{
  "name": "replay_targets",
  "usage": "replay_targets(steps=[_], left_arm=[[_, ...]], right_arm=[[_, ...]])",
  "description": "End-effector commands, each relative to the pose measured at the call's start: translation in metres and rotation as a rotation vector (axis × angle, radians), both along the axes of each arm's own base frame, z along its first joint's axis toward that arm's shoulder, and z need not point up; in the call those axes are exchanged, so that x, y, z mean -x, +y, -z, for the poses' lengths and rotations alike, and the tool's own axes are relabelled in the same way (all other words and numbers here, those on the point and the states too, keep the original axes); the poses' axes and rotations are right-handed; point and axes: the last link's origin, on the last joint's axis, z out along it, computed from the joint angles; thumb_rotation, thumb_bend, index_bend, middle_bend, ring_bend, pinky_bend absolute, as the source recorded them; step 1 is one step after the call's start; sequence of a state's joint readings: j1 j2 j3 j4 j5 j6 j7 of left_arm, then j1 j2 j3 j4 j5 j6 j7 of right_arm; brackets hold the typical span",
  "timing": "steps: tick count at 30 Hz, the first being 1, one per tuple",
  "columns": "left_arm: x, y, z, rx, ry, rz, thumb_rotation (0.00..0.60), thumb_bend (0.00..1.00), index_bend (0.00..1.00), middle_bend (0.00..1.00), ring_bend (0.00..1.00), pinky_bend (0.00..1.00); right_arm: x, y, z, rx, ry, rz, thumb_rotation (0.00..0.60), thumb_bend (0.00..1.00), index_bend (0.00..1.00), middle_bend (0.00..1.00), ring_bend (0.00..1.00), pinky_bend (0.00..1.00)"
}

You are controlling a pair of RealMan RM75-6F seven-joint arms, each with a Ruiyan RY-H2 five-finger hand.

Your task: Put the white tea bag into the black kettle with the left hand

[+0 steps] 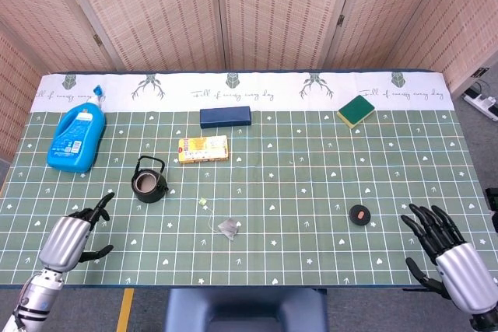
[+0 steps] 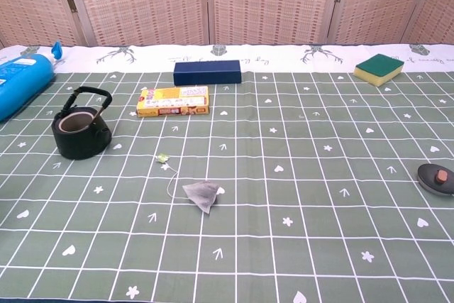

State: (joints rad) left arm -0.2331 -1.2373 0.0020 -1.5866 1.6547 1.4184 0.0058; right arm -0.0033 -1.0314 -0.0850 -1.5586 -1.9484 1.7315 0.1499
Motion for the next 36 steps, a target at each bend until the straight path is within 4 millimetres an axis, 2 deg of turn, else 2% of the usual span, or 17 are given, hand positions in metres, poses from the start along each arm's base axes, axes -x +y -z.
replay_targets(steps=[1, 5, 9, 14, 21, 27, 36], left_arm=[[-0.016, 0.029, 0.008, -0.002, -0.105, 0.083, 0.6, 0.34, 0.27, 0.95, 0.93, 1.0], [-0.024, 0.044, 0.021, 0.024, -0.063, 0.085, 0.6, 0.35, 0.31, 0.98, 0.96, 1.0], [-0.036, 0.059, 0.046, 0.084, -0.046, 0.08, 0.6, 0.38, 0.37, 1.0, 0.99, 1.0], [-0.058, 0.072, 0.08, 0.166, -0.014, 0.109, 0.6, 0.38, 0.39, 1.0, 0.99, 1.0], [-0.084, 0.085, 0.115, 0.151, -0.004, 0.192, 0.6, 0.38, 0.47, 1.0, 1.0, 1.0], [-0.094, 0.092, 0.136, 0.127, 0.039, 0.222, 0.6, 0.38, 0.5, 1.0, 1.0, 1.0], [-0.098, 0.1, 0.163, 0.153, 0.082, 0.214, 0.6, 0.38, 0.5, 1.0, 1.0, 1.0]], right_arm=[[-0.004, 0.007, 0.001, 0.005, -0.006, -0.064, 0.6, 0.42, 0.0, 0.0, 0.0, 0.0], [-0.01, 0.03, 0.005, 0.043, 0.017, -0.189, 0.6, 0.42, 0.0, 0.0, 0.0, 0.0], [-0.009, 0.048, 0.002, 0.042, -0.001, -0.246, 0.6, 0.42, 0.0, 0.0, 0.0, 0.0], [-0.005, 0.05, -0.003, 0.041, -0.028, -0.254, 0.6, 0.42, 0.0, 0.0, 0.0, 0.0], [-0.005, 0.058, -0.005, 0.026, -0.045, -0.289, 0.6, 0.42, 0.0, 0.0, 0.0, 0.0], [-0.004, 0.062, -0.008, 0.047, -0.066, -0.308, 0.6, 0.42, 0.0, 0.0, 0.0, 0.0], [-0.003, 0.065, -0.009, 0.053, -0.07, -0.318, 0.6, 0.42, 0.0, 0.0, 0.0, 0.0]])
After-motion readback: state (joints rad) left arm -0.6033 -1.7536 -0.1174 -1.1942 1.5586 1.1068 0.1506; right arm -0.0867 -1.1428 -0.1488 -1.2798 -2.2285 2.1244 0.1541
